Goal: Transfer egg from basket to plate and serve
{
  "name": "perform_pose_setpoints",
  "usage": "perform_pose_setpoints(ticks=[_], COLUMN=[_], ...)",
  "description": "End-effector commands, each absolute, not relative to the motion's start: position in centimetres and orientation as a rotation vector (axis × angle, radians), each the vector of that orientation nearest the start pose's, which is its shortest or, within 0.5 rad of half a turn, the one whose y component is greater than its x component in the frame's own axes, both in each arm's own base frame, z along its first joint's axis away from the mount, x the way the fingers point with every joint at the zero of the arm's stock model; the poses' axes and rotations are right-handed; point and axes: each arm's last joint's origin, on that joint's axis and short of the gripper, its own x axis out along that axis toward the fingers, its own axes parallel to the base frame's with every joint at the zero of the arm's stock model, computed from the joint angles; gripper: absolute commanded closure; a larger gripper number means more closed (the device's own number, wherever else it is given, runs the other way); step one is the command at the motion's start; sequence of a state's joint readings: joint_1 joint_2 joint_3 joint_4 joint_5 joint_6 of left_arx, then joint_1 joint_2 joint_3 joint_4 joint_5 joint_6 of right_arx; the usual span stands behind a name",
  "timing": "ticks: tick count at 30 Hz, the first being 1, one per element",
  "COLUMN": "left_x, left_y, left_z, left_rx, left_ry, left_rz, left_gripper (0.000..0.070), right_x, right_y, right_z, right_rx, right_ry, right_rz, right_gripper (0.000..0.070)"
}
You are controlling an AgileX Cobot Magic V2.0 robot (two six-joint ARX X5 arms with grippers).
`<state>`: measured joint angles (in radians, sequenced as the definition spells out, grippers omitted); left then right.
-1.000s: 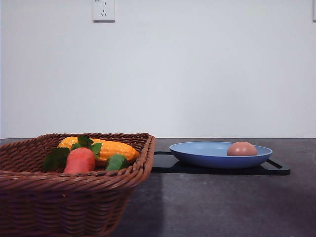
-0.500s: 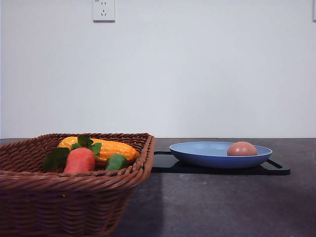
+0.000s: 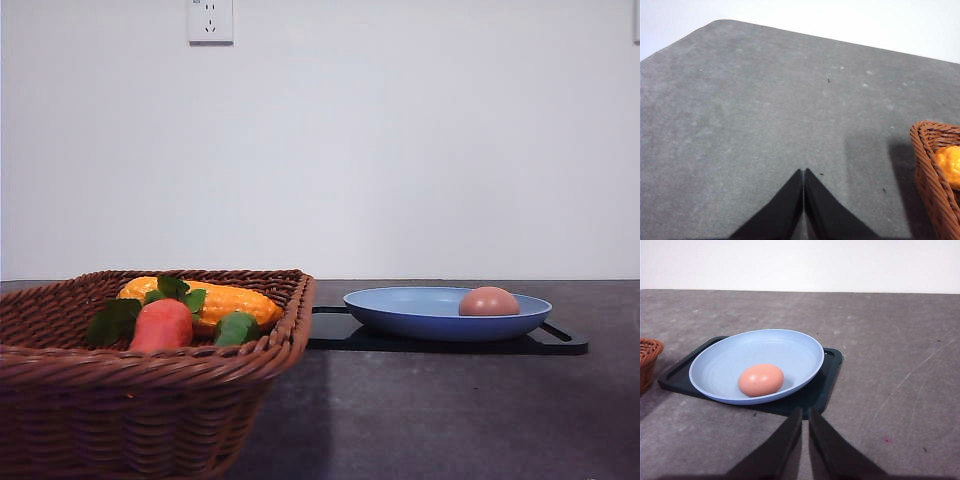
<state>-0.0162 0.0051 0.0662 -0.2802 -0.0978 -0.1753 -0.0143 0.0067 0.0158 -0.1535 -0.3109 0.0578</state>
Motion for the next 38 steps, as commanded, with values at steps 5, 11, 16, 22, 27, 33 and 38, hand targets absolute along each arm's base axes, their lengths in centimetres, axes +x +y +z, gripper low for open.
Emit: perform_pose_setpoints(ticks=[5,11,16,22,27,33,38], left_x=[9.2,9.2,9.2,9.2,9.2,9.2,9.2], left_y=[0.12,0.12,0.12,0.12,0.12,0.12,0.12], left_z=[14.98,14.98,14.98,14.98,14.98,14.98,14.98], left_rx=[-0.161,-0.161,-0.161,-0.161,-0.161,-0.161,-0.161], left_ry=[0.245,0.245,0.244,0.245,0.245,0.245,0.245], left_rz=[0.101,0.101,0.101,0.101,0.101,0.101,0.101], left_gripper=[0.07,0.07,0.07,0.07,0.07,0.07,0.07], right_x=[9.5,9.5,9.5,9.5,9.5,9.5,9.5], right_y=[0.74,0.74,0.74,0.74,0.74,0.74,0.74], right_z=[15.14,15.14,15.14,15.14,15.14,15.14,15.14], right_rx=[0.094,0.094,0.094,0.094,0.094,0.094,0.094], right_ry=[0.161,0.161,0.161,0.161,0.161,0.161,0.161], right_rz=[0.29,0.29,0.29,0.29,0.29,0.29,0.29], right_gripper=[0.07,0.07,0.07,0.07,0.07,0.07,0.07])
